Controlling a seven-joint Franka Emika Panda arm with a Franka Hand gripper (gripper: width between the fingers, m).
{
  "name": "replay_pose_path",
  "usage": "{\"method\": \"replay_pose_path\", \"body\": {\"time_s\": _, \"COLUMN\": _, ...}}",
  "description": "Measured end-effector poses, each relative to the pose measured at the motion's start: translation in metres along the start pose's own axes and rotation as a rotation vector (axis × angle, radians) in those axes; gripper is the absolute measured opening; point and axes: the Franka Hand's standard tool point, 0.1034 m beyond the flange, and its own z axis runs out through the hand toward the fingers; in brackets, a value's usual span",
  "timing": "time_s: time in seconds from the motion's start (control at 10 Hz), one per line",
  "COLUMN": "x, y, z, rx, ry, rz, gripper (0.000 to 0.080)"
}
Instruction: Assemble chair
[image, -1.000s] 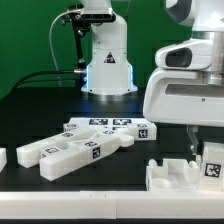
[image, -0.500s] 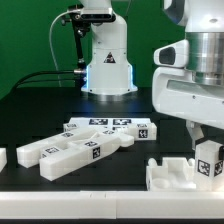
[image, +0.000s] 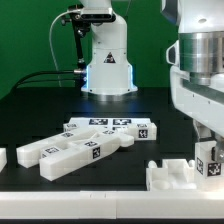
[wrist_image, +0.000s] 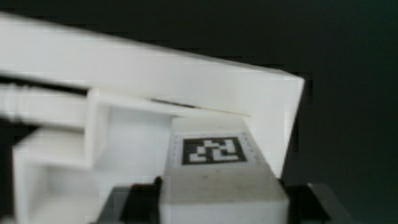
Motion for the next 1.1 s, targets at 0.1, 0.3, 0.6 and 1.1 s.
{"method": "replay_pose_path", "body": {"time_s": 0.1, "x": -0.003, "y": 0.000, "z": 0.001, "rx": 0.015, "ry": -0.005, "rz": 0.149, "gripper": 0.0284}}
{"method": "replay_pose_path", "body": {"time_s": 0.3, "x": 0.000, "y": -0.001, "z": 0.003, "rx": 0.054, "ry": -0.019, "rz": 0.305, "gripper": 0.0284}}
{"method": "replay_pose_path", "body": {"time_s": 0.6, "x": -0.002, "y": -0.001, "z": 0.004, "rx": 0.061, "ry": -0.015, "rz": 0.295, "gripper": 0.0474}}
{"method": "replay_pose_path", "body": {"time_s": 1.1, "x": -0.013, "y": 0.007, "z": -0.023, "rx": 0.044, "ry": -0.035, "rz": 0.109, "gripper": 0.0647}}
